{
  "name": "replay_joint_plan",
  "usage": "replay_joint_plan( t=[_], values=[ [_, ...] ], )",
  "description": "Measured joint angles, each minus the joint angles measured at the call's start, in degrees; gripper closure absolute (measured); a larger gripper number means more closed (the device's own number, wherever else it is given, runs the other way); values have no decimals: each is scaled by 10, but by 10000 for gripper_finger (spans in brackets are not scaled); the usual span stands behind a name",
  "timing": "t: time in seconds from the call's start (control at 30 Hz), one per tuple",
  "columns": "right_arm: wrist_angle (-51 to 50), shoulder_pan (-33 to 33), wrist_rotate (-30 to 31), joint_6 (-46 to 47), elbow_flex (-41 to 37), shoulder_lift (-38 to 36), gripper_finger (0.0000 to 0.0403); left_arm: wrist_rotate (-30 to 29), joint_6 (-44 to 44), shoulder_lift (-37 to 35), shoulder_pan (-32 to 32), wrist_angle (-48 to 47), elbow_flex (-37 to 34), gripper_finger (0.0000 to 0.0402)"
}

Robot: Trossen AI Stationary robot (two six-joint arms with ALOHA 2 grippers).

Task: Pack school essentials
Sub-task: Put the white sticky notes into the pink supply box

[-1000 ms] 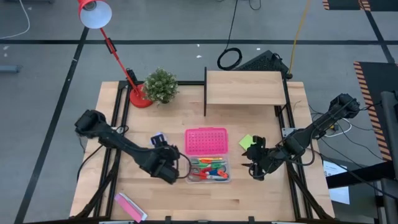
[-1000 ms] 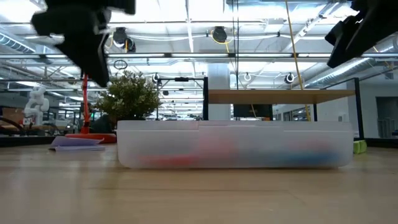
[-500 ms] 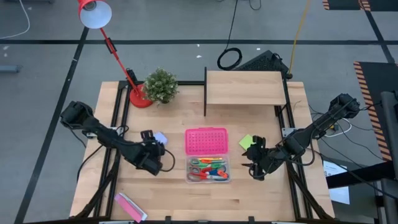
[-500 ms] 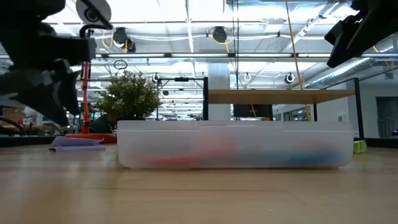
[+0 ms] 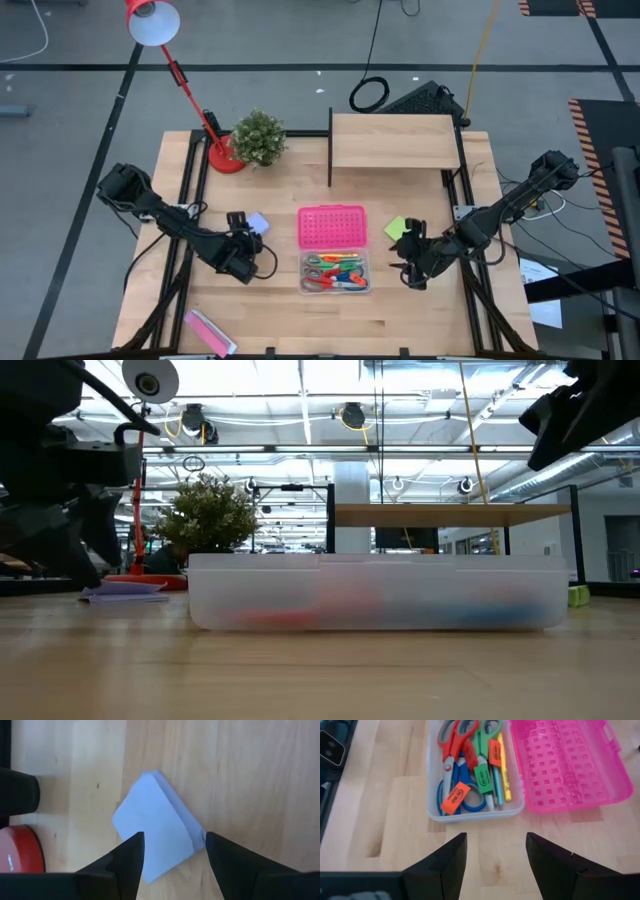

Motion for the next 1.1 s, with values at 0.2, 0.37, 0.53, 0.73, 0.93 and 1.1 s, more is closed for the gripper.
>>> replay_joint_plan(
  t=[0.2,0.37,0.53,0.73,0.93,1.1],
  values=[
    [1,0,1,-7,0,-2,204,3,0,0,0,-13,-1,214],
    [1,0,1,19,0,-2,204,8,11,0,1,-1,-17,229],
    [1,1,0,33,0,-2,204,6,11,0,1,3,-22,244],
    [1,1,0,33,0,-2,204,-9,-25,0,-3,9,-22,299],
    [1,1,1,33,0,-2,204,-14,-30,0,-10,10,-22,385],
    [1,1,1,33,0,-2,204,-14,-28,0,-10,-5,-15,393]
  ],
)
